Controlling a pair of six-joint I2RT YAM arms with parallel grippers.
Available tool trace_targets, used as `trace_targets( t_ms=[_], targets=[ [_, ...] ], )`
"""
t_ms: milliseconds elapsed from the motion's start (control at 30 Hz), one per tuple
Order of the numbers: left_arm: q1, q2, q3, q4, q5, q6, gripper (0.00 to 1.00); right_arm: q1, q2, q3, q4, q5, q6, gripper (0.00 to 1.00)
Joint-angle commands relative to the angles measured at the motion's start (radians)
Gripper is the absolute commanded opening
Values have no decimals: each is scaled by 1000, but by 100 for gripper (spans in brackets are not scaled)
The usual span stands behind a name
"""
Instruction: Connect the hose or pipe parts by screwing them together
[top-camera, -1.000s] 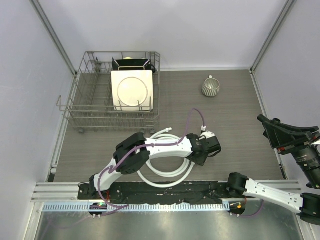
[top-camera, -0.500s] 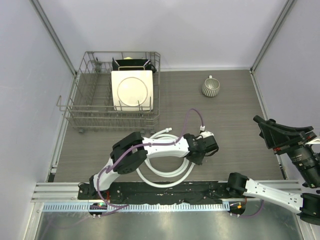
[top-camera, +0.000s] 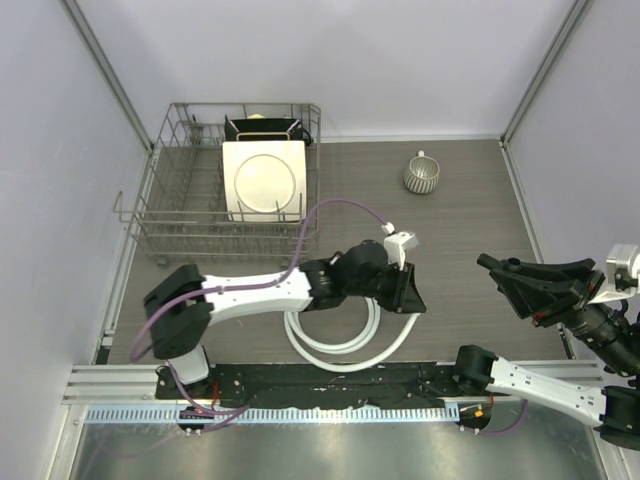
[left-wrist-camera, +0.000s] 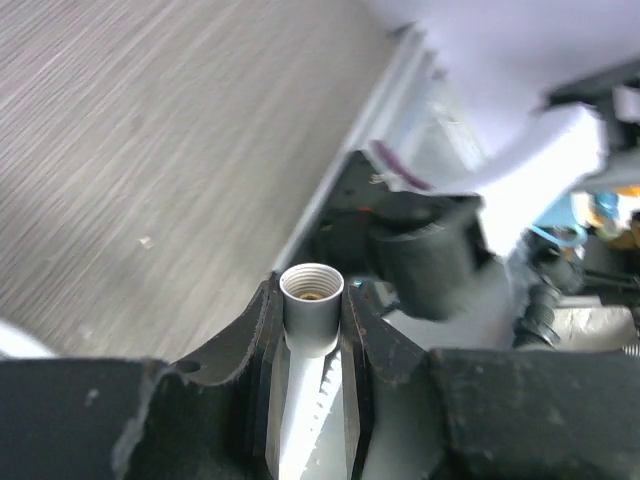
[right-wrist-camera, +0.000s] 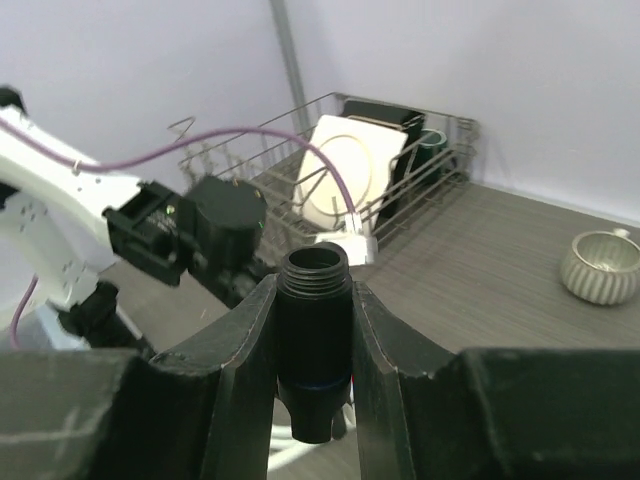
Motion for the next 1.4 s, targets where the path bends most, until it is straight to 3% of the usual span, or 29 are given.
trace_targets(
  t_ms=[0, 33, 133, 300, 467, 700, 900, 1133, 1367],
  targets=[
    [-5, -196, -225, 455, 175, 97, 0, 1, 87, 50, 24, -238, -97, 1],
    [-5, -221, -277, 582, 201, 120, 0, 1, 135, 60, 3, -252, -97, 1],
    [-5, -324, -441, 727, 264, 239, 0, 1, 202, 91, -20, -327, -151, 1],
    [16, -450, -560, 657, 407, 385, 0, 1, 323, 116, -30, -536, -202, 1],
    [29, -550, -652, 700, 528, 337, 0, 3, 447, 140, -128, -761, -272, 1],
    [29, -620, -799, 938, 634, 214, 0, 1, 542, 87, -123, -1113, -383, 1],
    [29, -663, -839, 941, 683, 203, 0, 1, 659, 107, -194, -1205, -462, 1],
    [29, -739, -830, 800, 692, 286, 0, 1, 691, 62, -163, -1167, -562, 1],
    [29, -737, -796, 705, 723, 333, 0, 1, 737, 28, -103, -1239, -646, 1]
  ],
)
